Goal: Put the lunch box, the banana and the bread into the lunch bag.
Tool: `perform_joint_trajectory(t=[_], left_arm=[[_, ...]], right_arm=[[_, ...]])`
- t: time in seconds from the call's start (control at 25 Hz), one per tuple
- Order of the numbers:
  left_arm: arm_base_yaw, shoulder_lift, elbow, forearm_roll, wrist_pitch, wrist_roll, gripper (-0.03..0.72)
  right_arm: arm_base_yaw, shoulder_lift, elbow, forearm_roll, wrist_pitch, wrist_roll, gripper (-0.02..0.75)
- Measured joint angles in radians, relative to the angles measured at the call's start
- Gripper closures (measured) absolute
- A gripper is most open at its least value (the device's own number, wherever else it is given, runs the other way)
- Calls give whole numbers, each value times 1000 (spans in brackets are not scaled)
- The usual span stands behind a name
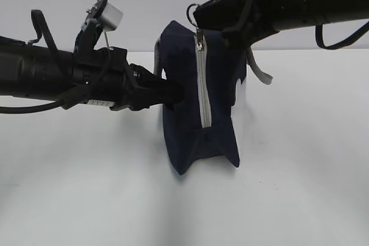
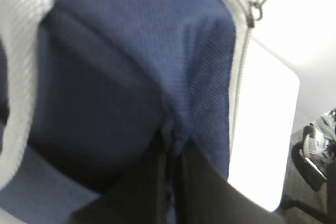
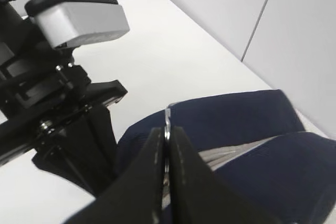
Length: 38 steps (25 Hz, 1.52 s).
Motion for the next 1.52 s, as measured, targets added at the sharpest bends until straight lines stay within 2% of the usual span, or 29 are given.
perform_joint_trajectory(t=[0.2,0.32,0.72,0.88,1.24,1.52], left_arm=[[0,-1,0,48,33,-22,683],[0,-1,0,80,45,-36,683],[0,0,1,226,72,-76,684],[0,0,1,258,73,-95,684],[0,0,1,310,79,-114,684],[0,0,1,345,79,-143,684]], right_arm=[[0,0,-15,-2,-73,5,754],[-9,0,-16,1,-62,5,754],[-161,100,-86,3,361,22,754],[-207,166,-138,-4,464,58,754],[-213,299,-239,-28,492,143,754],[-213,310,-319,-42,492,169,754]])
